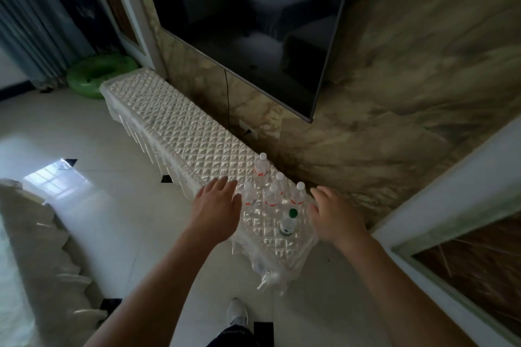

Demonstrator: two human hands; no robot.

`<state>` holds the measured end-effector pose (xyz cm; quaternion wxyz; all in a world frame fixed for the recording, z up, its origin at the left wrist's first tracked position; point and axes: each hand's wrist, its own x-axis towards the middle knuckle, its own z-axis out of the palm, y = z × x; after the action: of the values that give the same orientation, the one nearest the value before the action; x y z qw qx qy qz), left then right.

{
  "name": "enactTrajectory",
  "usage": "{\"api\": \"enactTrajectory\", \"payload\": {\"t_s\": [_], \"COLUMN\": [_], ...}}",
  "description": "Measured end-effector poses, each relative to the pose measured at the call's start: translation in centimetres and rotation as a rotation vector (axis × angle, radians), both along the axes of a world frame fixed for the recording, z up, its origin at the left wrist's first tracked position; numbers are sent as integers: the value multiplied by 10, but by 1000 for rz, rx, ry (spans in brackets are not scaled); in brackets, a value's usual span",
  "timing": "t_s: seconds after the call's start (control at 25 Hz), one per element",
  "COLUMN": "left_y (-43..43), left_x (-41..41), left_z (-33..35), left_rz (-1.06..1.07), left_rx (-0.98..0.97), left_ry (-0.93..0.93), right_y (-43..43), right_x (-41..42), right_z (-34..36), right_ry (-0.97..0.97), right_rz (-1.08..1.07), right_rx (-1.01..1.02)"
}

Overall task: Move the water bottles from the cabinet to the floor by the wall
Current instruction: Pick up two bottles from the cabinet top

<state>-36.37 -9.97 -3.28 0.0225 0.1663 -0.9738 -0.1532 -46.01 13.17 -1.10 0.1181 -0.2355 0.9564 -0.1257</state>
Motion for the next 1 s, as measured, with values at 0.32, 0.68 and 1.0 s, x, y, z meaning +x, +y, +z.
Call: {"api": "enactTrajectory", "payload": {"t_s": [0.32, 0.68, 1.0], "left_y": [-63, -58, -50], "left_x": [-82, -127, -168], "left_z": [-15, -70, -163], "left_rz": [-106, -75, 6], "left_rx": [17, 78, 205], "left_ry": [-24, -156, -223], "right_y": [-38, -24, -5], "right_x": [-54, -106, -144], "right_z": [-15, -73, -177], "right_ry": [-49, -195, -408], "right_rz": [-121, -120, -87], "right_rx": [61, 26, -17]}}
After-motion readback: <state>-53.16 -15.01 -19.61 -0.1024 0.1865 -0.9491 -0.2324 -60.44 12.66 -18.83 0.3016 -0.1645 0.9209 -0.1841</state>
